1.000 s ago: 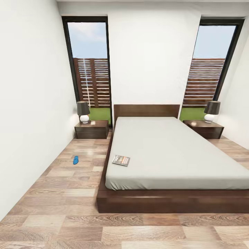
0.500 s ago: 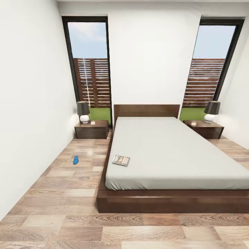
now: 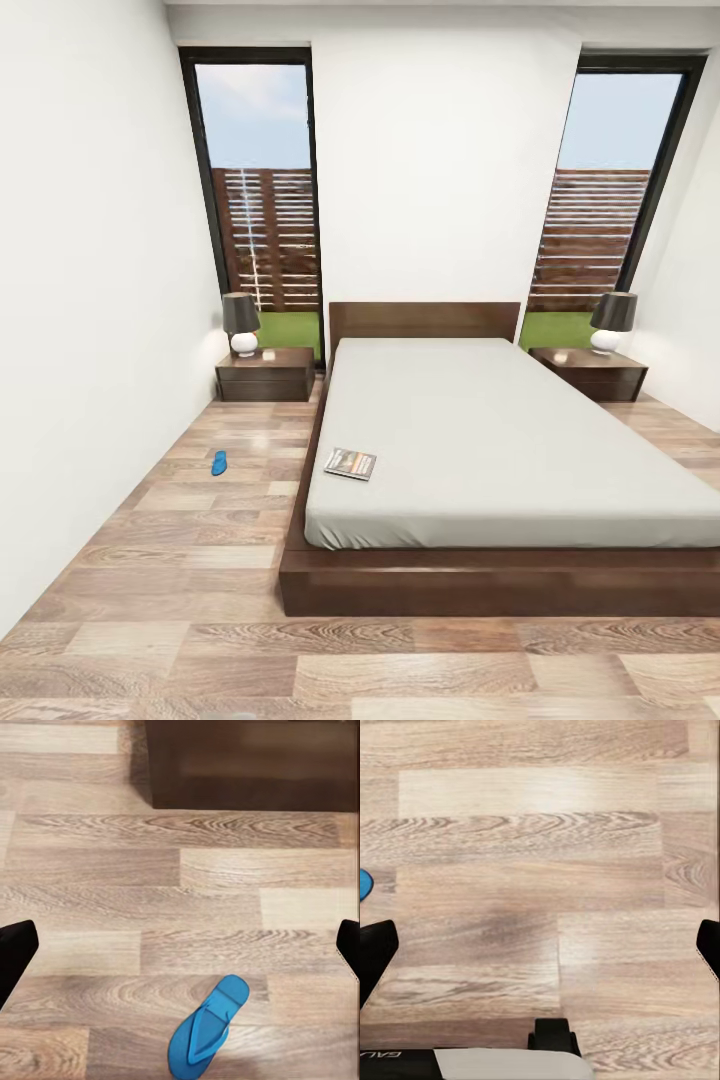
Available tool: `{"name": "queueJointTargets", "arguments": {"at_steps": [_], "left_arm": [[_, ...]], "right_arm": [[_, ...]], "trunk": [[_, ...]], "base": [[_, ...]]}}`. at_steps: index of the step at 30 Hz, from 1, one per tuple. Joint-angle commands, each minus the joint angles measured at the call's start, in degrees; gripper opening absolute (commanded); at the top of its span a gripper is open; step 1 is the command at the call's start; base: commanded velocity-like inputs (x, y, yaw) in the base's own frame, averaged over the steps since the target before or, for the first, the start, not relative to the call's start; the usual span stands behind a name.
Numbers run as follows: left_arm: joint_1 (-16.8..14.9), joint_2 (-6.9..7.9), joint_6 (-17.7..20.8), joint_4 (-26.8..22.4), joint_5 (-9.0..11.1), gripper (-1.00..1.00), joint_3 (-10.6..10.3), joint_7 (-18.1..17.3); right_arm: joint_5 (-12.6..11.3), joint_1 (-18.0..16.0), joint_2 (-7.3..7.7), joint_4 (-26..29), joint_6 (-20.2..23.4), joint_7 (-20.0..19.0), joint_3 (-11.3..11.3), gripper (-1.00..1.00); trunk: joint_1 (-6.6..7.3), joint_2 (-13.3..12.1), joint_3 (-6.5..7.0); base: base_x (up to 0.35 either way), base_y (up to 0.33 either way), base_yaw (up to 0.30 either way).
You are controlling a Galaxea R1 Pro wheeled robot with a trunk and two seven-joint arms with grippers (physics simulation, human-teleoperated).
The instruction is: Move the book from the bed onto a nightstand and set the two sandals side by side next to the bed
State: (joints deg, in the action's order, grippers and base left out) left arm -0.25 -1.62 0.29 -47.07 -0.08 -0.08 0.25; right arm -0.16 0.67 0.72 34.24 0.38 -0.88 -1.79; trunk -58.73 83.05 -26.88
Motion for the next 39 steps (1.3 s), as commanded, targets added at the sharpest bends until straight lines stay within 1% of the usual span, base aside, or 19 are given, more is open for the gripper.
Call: {"name": "queueJointTargets", "arguments": {"at_steps": [1,7,15,26,39], "left_arm": [[0.0,-0.18,0.0,-0.4,0.0,1.0,0.0,0.1],[0.0,-0.33,-0.2,-0.4,0.2,1.0,0.1,0.0],[0.0,-0.32,-0.3,0.3,0.2,1.0,0.1,-0.1],[0.0,-0.32,-0.3,0.3,0.2,1.0,0.2,-0.1],[0.0,-0.32,-0.3,0.3,0.2,1.0,0.2,-0.1]], "right_arm": [[0.0,0.0,-0.01,0.8,0.0,-0.1,-0.5,1.0],[-0.1,0.0,-0.14,1.3,-0.3,-0.3,-3.3,1.0],[-0.1,0.0,-0.17,0.9,-0.9,-0.5,-4.2,1.0],[0.0,0.0,-0.18,0.7,-1.0,-0.2,-4.2,1.0],[0.0,0.0,-0.19,0.7,-1.1,-0.4,-4.0,1.0]], "trunk": [[0.0,0.0,-0.05],[0.0,0.0,-0.05],[0.0,0.0,-0.05],[0.0,0.0,-0.05],[0.0,0.0,-0.05]], "base": [[0.0,0.0,0.0],[0.0,0.0,0.0],[0.0,0.0,0.0],[0.0,0.0,-0.019],[0.0,0.0,-0.253]]}}
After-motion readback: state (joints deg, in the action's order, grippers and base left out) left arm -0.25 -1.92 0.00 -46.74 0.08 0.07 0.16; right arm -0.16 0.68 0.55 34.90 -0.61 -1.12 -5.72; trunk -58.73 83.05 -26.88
